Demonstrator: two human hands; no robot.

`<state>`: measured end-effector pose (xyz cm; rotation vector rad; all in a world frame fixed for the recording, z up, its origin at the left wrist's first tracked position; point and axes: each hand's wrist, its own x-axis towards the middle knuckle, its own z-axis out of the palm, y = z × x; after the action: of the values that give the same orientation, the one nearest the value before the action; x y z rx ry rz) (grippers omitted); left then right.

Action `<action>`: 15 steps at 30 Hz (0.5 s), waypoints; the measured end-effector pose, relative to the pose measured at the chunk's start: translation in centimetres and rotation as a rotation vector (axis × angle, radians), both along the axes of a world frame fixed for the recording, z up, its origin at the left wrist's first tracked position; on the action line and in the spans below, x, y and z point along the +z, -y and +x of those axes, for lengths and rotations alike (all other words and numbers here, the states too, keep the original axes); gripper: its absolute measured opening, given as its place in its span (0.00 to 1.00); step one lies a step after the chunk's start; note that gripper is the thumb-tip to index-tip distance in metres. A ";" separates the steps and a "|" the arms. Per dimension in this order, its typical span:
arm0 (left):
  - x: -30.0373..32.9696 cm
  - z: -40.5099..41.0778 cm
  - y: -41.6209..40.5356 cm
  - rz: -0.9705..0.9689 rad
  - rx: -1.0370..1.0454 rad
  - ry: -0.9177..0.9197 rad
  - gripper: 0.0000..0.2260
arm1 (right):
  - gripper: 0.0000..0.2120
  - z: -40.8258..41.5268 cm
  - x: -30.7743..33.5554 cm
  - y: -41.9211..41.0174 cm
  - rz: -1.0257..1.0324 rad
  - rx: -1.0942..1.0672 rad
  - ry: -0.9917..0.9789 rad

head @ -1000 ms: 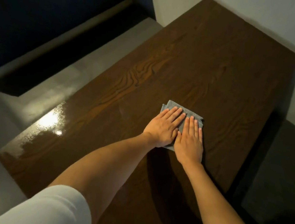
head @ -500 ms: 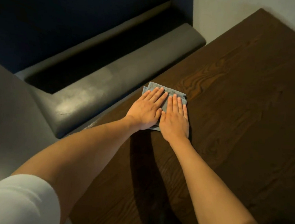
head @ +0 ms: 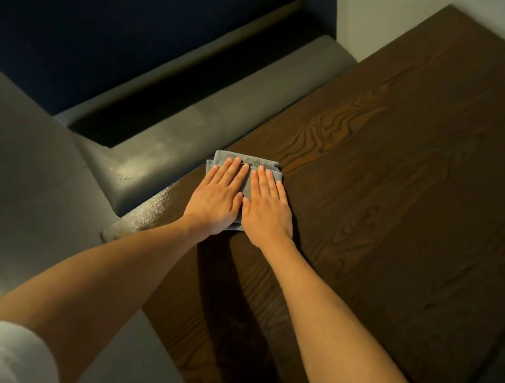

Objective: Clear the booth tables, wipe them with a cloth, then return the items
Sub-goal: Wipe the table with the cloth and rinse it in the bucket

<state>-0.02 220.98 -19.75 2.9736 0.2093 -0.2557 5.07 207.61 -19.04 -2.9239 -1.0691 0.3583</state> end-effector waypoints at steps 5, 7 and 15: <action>0.6 -2.8 4.5 0.003 -0.025 -0.019 0.29 | 0.29 -3.3 0.3 4.4 -0.025 -0.038 -0.009; 0.9 -3.6 6.6 -0.015 -0.054 -0.027 0.27 | 0.29 -4.6 0.4 6.7 -0.029 -0.065 -0.014; 1.4 -4.5 16.8 -0.030 -0.264 -0.059 0.27 | 0.29 -8.3 1.0 17.7 -0.088 -0.245 -0.016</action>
<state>-4.48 204.16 -18.40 2.9615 -0.1808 -0.3728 -3.21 189.88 -18.05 -3.0751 -0.6981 0.4314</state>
